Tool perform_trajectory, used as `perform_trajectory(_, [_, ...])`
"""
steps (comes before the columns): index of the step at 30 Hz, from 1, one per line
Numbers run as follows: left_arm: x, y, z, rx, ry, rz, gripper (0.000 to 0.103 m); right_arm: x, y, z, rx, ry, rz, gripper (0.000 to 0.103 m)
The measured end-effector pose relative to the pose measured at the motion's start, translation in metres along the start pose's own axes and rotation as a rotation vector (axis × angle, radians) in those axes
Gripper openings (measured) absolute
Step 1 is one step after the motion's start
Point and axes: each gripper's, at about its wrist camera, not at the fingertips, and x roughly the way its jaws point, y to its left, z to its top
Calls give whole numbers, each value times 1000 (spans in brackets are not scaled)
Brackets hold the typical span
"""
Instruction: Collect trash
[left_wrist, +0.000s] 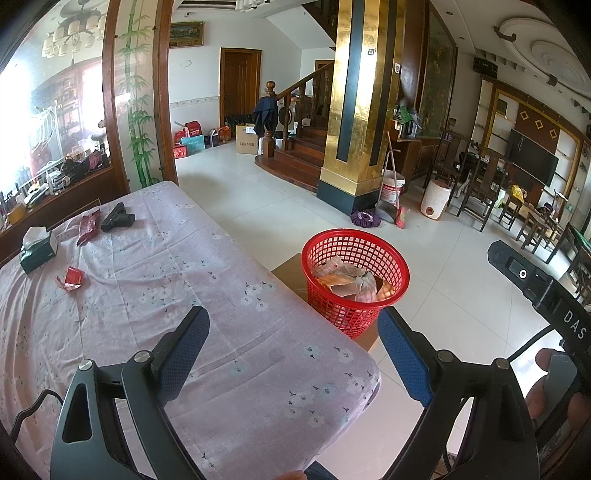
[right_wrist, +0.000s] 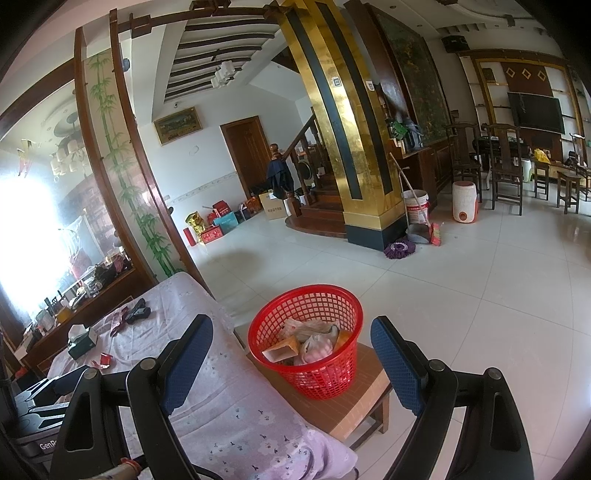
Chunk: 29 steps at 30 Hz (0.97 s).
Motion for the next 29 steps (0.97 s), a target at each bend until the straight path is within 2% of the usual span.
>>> perform_trajectory(23, [1, -1, -1, 2, 3, -1, 91, 0, -1, 1, 0, -2, -1, 90])
perform_trajectory(27, [7, 1, -3, 0, 10, -44, 91, 1, -2, 1, -1, -1, -2, 90])
perform_trajectory(29, [18, 9, -2, -20, 73, -79, 91, 2, -6, 0, 3, 5, -2, 90])
